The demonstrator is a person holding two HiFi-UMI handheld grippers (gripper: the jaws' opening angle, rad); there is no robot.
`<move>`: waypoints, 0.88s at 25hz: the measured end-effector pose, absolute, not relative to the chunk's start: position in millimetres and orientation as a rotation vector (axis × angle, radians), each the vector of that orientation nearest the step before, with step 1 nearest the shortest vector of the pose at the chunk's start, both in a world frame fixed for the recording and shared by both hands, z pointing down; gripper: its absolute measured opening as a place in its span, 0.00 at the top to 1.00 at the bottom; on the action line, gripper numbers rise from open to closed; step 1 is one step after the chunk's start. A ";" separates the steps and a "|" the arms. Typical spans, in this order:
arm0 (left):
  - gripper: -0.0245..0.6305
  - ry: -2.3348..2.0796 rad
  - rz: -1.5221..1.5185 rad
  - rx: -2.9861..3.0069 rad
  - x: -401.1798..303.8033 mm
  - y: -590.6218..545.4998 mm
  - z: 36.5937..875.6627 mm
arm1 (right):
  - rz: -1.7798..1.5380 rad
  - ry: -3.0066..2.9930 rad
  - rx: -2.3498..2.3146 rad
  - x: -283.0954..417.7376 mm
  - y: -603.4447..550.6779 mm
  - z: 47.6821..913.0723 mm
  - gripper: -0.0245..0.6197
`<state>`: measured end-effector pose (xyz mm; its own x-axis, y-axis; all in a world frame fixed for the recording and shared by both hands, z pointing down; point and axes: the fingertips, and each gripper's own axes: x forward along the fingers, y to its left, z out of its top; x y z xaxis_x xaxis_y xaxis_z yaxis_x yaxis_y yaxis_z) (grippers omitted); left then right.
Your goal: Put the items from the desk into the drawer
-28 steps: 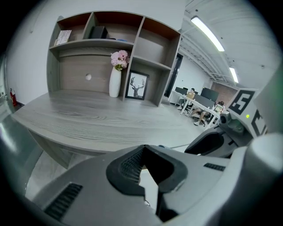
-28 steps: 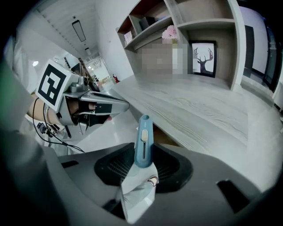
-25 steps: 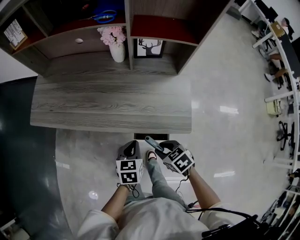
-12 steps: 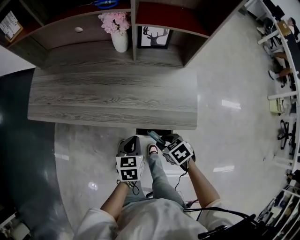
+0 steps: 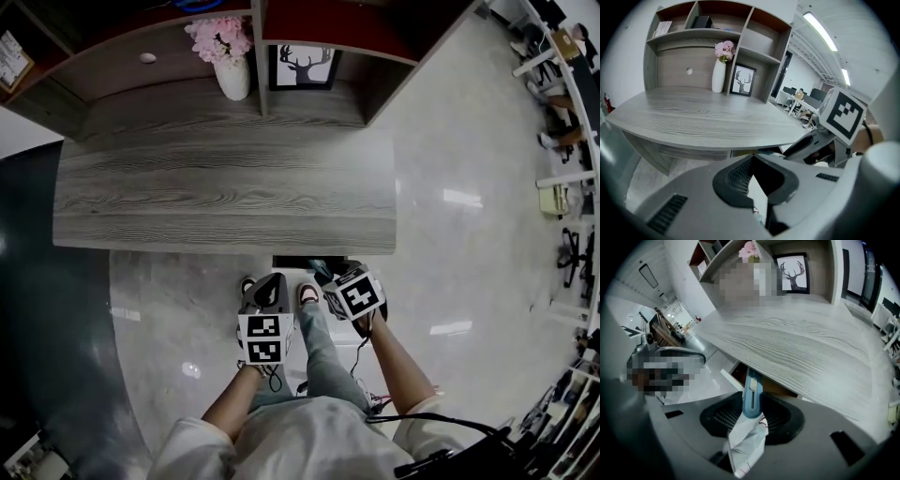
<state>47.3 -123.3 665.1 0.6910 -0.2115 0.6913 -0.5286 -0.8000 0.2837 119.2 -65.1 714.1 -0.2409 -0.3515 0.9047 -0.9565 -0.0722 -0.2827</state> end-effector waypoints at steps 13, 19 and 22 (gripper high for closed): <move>0.96 -0.562 0.927 2.434 40.6 -129.7 669.0 | 1.346 -1.560 1.607 120.7 -78.1 720.7 0.76; 0.96 -0.554 0.927 2.436 42.0 -130.0 668.6 | 1.393 -1.534 1.717 124.3 -76.8 717.8 0.76; 0.96 -0.545 0.925 2.437 44.3 -128.1 668.4 | 1.394 -1.534 1.728 128.4 -77.0 714.6 0.76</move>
